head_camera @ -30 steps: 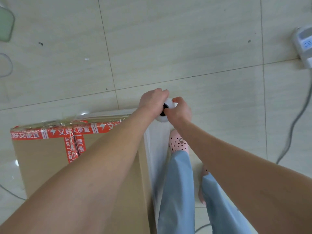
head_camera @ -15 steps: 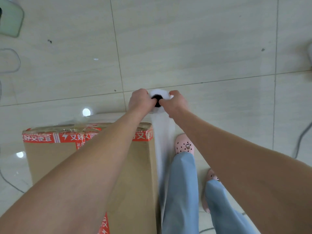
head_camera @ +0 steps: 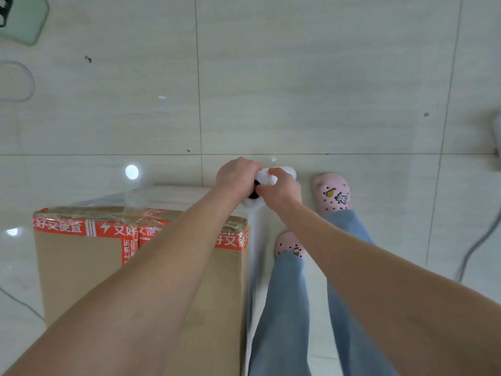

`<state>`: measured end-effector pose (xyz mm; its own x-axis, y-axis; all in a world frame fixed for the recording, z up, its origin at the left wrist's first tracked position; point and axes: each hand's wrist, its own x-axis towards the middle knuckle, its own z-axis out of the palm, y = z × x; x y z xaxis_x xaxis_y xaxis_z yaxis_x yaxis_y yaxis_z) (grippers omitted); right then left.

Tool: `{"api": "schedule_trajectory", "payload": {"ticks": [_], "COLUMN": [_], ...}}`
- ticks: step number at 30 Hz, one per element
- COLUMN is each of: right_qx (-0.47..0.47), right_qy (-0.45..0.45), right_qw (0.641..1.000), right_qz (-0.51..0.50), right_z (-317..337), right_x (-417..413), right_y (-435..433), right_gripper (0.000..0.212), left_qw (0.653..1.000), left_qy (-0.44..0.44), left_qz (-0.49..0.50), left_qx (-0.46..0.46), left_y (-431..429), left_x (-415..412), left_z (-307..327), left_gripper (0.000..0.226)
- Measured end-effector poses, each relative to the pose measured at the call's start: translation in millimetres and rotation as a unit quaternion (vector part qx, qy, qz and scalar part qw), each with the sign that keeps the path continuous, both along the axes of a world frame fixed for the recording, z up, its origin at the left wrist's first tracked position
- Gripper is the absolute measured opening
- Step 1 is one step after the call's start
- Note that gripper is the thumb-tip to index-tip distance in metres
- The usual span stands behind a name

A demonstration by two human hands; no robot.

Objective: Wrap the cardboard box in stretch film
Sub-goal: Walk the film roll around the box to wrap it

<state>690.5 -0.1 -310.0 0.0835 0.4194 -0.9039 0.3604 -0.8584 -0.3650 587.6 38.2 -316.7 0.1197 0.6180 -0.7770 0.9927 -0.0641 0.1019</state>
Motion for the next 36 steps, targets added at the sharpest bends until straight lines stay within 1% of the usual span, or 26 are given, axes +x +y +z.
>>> {"api": "schedule_trajectory", "payload": {"ticks": [1, 5, 7, 9, 11, 14, 15, 16, 18, 21, 23, 26, 28, 30, 32, 34, 36], "right_qx": [0.004, 0.023, 0.033, 0.041, 0.039, 0.001, -0.007, -0.01, -0.008, -0.006, -0.003, 0.01, 0.019, 0.028, 0.038, 0.045, 0.06], "right_qy": [-0.003, -0.017, -0.025, -0.017, 0.003, 0.026, 0.032, 0.033, 0.034, 0.034, 0.034, 0.028, 0.02, 0.013, 0.009, 0.008, -0.004], "right_qw": [1.0, 0.997, 0.994, 0.994, 0.994, 0.995, 0.995, 0.996, 0.995, 0.992, 0.988, 0.98, 0.977, 0.974, 0.972, 0.971, 0.969], "right_qz": [0.018, 0.078, 0.098, 0.104, 0.104, 0.094, 0.09, 0.088, 0.092, 0.121, 0.153, 0.194, 0.212, 0.226, 0.233, 0.233, 0.238], "right_z": [0.3, 0.9, 0.2, -1.0, -0.8, 2.2, 2.9, 2.8, 1.8, 0.6, 1.4, 2.1, 1.8, 2.8, 3.4, 4.4, 5.1], "right_x": [0.2, -0.5, -2.0, -4.0, -7.9, -18.2, -21.4, -23.9, -26.5, -28.3, -30.0, -33.8, -37.2, -42.4, -48.3, -54.6, -60.1], "right_y": [5.3, 28.6, 37.0, 43.9, 50.5, 57.2, 60.1, 63.6, 70.4, 77.3, 81.1, 88.5, 91.8, 93.1, 94.0, 95.3, 98.5], "right_gripper": [0.06, 0.055, 0.054, 0.056, 0.06, 0.064, 0.064, 0.063, 0.063, 0.065, 0.066, 0.064, 0.063, 0.061, 0.059, 0.057, 0.053], "left_qw": [1.0, 0.993, 0.986, 0.973, 0.953, 0.905, 0.894, 0.893, 0.916, 0.943, 0.95, 0.977, 0.983, 0.98, 0.971, 0.957, 0.935], "left_qy": [0.006, -0.002, 0.0, 0.006, 0.013, 0.011, 0.015, 0.02, 0.027, -0.015, -0.044, -0.022, -0.008, 0.002, 0.005, 0.004, 0.005], "left_qz": [0.01, 0.115, 0.169, 0.23, 0.303, 0.426, 0.448, 0.45, 0.399, 0.332, 0.303, 0.197, 0.168, 0.185, 0.225, 0.275, 0.338], "left_qx": [-0.003, -0.003, 0.008, 0.023, 0.026, 0.016, 0.008, -0.004, -0.014, 0.036, 0.07, 0.074, 0.077, 0.077, 0.077, 0.088, 0.105], "left_y": [3.1, 11.0, 11.3, 11.6, 11.9, 13.4, 14.6, 16.2, 20.4, 25.8, 29.1, 37.1, 39.9, 39.1, 37.6, 35.7, 34.0], "left_x": [-0.4, -5.6, -10.1, -16.0, -21.3, -29.1, -31.0, -32.5, -35.3, -38.7, -41.8, -46.5, -51.8, -57.7, -62.7, -68.1, -71.6], "left_z": [-1.2, -3.0, -3.1, -3.4, -3.4, -2.2, -0.5, 0.1, 0.6, 0.6, 0.7, 2.0, 2.1, 2.5, 4.1, 5.1, 5.2], "left_gripper": [0.007, 0.008, 0.01, 0.007, 0.01, 0.02, 0.024, 0.027, 0.027, 0.007, 0.012, 0.02, 0.022, 0.025, 0.028, 0.027, 0.024]}}
